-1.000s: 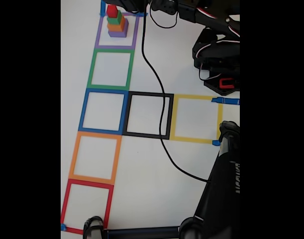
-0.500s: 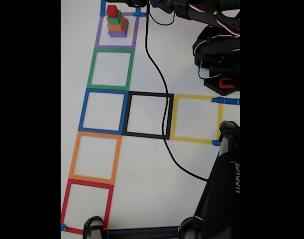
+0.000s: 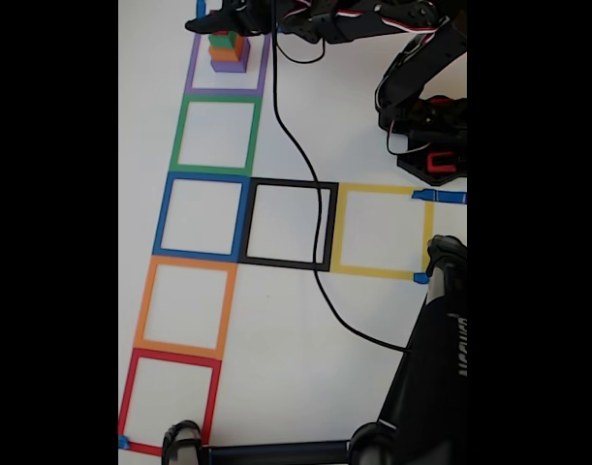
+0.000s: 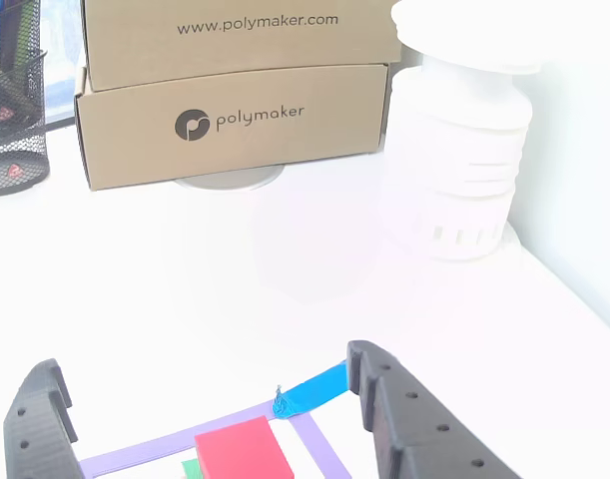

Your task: Tower of hanoi

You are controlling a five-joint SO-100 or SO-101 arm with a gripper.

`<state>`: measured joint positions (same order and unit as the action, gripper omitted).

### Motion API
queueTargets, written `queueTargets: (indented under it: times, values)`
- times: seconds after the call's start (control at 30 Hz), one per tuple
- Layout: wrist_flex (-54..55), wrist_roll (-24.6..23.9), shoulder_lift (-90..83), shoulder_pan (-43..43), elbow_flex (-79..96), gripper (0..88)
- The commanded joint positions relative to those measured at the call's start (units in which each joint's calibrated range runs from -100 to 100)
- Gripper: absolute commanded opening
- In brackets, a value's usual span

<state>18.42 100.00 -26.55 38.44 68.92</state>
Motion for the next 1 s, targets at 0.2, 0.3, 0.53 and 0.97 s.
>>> queueTargets:
  times: [0.2, 0.3, 0.53, 0.97]
  values:
    - [11.7, 0.0, 5.0, 2.9, 3.2, 33.4]
    - [13.2, 0.0, 6.6, 3.7, 3.6, 33.6]
    - [20.7, 0.0, 12.3, 2.2, 4.8, 33.4]
    - [28.1, 0.0, 21.7, 0.4, 3.1, 32.2]
